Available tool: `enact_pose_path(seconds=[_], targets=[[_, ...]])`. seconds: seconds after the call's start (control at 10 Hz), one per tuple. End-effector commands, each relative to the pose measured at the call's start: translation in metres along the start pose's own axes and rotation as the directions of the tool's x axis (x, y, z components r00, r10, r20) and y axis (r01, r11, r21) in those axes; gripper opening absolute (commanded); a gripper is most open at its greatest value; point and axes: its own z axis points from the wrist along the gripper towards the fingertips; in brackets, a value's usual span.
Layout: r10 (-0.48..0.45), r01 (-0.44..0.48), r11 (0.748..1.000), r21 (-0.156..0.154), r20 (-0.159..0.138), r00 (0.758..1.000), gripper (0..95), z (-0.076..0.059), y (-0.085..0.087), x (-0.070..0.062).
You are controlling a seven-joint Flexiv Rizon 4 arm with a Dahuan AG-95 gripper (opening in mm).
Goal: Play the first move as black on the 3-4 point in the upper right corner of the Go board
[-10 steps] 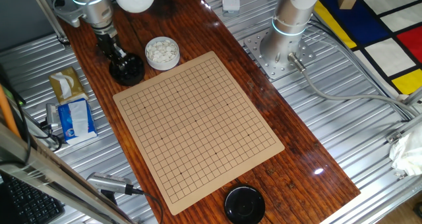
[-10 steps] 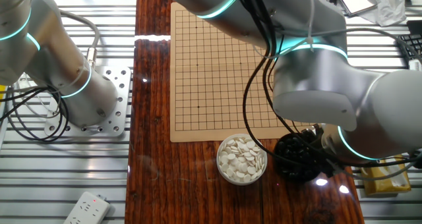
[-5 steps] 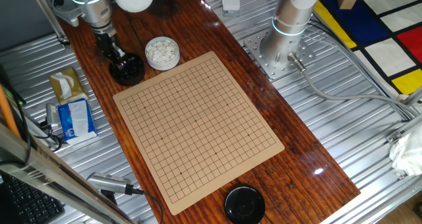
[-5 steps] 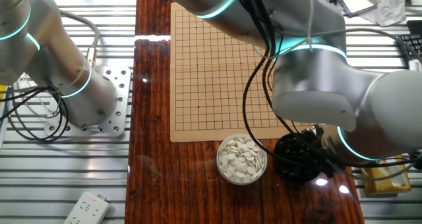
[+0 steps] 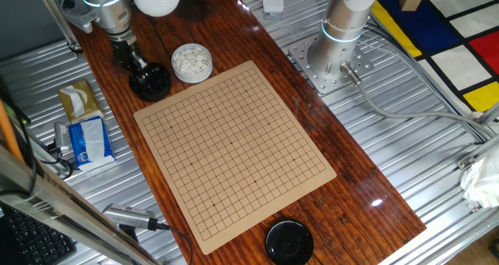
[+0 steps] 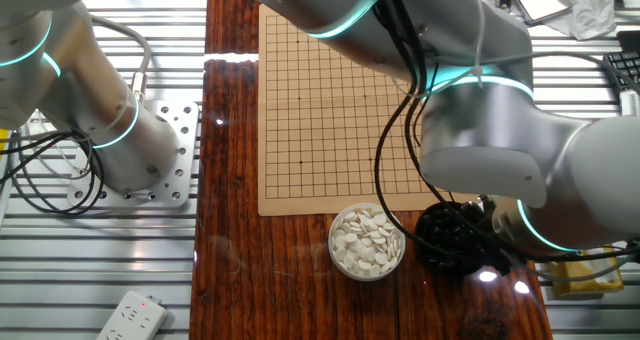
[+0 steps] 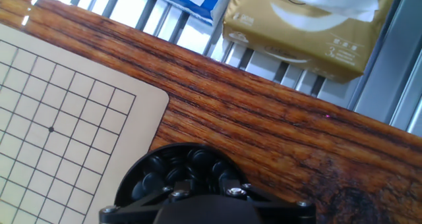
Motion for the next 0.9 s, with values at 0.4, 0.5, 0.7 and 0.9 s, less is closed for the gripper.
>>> enact_pose_path(seconds=[0.4, 0.5, 0.7, 0.9], targets=[[-0.002, 0.002, 1.000, 0.000, -0.002, 1.000, 19.0, 0.0010, -0.0004, -0.0004], [-0.003, 0.003, 1.000, 0.002, -0.003, 1.000, 19.0, 0.0010, -0.0004, -0.0004], [-0.003, 0.003, 1.000, 0.003, -0.004, 1.000, 0.0, 0.0010, -0.0004, -0.0003], [-0.002, 0.002, 1.000, 0.004, -0.004, 1.000, 0.0, 0.0010, -0.0004, -0.0003]])
